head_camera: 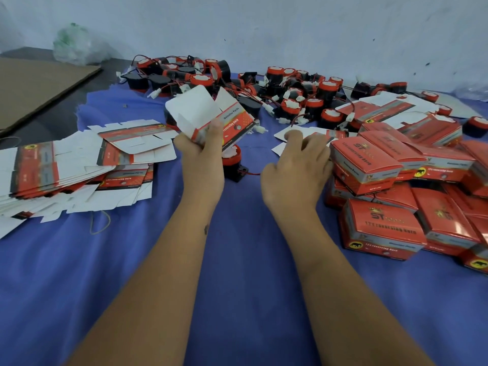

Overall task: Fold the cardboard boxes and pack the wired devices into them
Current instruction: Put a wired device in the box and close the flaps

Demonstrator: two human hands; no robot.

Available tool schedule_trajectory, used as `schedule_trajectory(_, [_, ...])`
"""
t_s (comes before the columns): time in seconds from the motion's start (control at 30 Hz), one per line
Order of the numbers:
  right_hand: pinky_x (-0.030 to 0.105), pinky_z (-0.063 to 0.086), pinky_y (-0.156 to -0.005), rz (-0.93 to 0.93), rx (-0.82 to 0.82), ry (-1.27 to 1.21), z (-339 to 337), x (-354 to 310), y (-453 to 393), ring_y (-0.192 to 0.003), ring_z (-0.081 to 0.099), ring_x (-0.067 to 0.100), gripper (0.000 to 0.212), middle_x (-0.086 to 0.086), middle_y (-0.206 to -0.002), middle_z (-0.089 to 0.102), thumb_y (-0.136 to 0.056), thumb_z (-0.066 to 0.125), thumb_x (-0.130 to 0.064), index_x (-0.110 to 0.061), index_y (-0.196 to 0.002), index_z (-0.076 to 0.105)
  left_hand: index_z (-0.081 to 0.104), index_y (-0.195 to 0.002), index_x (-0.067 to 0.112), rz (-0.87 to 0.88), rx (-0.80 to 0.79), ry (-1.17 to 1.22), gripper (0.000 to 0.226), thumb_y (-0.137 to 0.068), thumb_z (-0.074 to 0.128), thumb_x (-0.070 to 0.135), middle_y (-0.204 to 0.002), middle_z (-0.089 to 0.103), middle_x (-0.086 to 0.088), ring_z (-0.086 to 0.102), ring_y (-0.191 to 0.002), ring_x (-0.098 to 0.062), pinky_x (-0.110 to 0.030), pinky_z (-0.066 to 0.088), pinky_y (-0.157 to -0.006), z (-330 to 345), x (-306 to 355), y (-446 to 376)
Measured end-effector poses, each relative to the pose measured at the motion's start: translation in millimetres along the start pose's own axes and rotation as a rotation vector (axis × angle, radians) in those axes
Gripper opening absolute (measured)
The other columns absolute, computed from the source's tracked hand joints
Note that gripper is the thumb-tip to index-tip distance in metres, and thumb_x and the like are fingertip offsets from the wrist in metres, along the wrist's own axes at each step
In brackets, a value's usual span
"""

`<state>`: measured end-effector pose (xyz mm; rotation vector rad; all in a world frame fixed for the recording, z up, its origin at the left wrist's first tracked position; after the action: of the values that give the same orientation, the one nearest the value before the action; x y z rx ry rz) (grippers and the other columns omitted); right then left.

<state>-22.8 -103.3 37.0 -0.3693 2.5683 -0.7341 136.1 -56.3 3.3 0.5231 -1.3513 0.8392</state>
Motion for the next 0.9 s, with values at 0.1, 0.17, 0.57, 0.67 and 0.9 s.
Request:
schedule_trajectory(0.1, [0.036, 0.016, -0.078, -0.086, -0.087, 0.015, 11.6, -8.6, 2.6, -0.104, 0.037, 0.029, 0.043, 0.006, -0.109, 0.038, -0.079, 0.055, -0.031, -0.015, -0.119, 0.051, 0.036, -0.124, 0.018, 0.104, -0.004, -0.094, 0.045, -0.095, 0.061, 0.042, -0.103, 0.056, 0.023, 0.056, -0.082, 0.024, -0.002, 0.044, -0.065, 0.8, 6.0, 3.5])
schedule_trajectory(0.17, [0.036, 0.013, -0.077, -0.14, -0.152, 0.015, 18.7, -12.8, 3.9, -0.104, 0.037, 0.027, 0.046, 0.002, -0.104, 0.036, -0.082, 0.052, -0.045, -0.018, -0.12, 0.052, 0.036, -0.125, 0.017, 0.138, -0.003, -0.138, 0.049, -0.094, 0.063, 0.043, -0.101, 0.057, 0.024, 0.055, -0.082, 0.024, -0.001, 0.043, -0.064, 1.2, 7.2, 5.2])
schedule_trajectory(0.57, [0.045, 0.025, -0.1, -0.238, -0.328, -0.028, 33.0, -20.8, 11.2, -0.108, 0.047, 0.024, 0.043, 0.0, -0.105, 0.049, -0.08, 0.054, -0.038, -0.021, -0.119, 0.052, 0.04, -0.11, 0.027, 0.005, 0.066, -0.192, 0.042, -0.088, 0.061, 0.056, -0.093, 0.062, 0.02, 0.062, -0.088, 0.001, -0.036, 0.054, -0.082, -7.7, 0.3, 2.2])
schedule_trajectory(0.67, [0.037, 0.035, -0.092, -0.237, -0.351, -0.207, 35.4, -24.2, 12.7, -0.113, 0.046, 0.024, 0.06, 0.001, -0.118, 0.048, -0.081, 0.058, -0.049, -0.023, -0.134, 0.046, 0.038, -0.11, 0.027, 0.0, 0.062, -0.175, 0.046, -0.084, 0.062, 0.056, -0.095, 0.062, 0.02, 0.063, -0.091, -0.001, -0.04, 0.056, -0.087, -7.2, 0.1, 1.8])
schedule_trajectory(0.9, [0.039, 0.051, -0.074, -0.168, -0.348, -0.409, 33.2, -26.1, 14.3, -0.098, 0.056, 0.023, 0.053, -0.003, -0.119, 0.045, -0.082, 0.069, -0.044, -0.025, -0.125, 0.046, 0.037, -0.123, 0.019, 0.098, 0.142, -0.14, 0.058, -0.083, 0.074, 0.039, -0.099, 0.059, 0.022, 0.058, -0.088, 0.013, -0.019, 0.05, -0.077, -14.5, 5.9, 0.2])
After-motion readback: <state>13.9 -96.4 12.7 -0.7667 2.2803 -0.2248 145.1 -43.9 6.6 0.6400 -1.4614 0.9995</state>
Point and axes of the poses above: each hand's wrist, its own y-axis away from the middle knuckle, its own z-axis out of the palm, x = y × z, the point moved 6 cm from there along -y, towards the middle knuckle
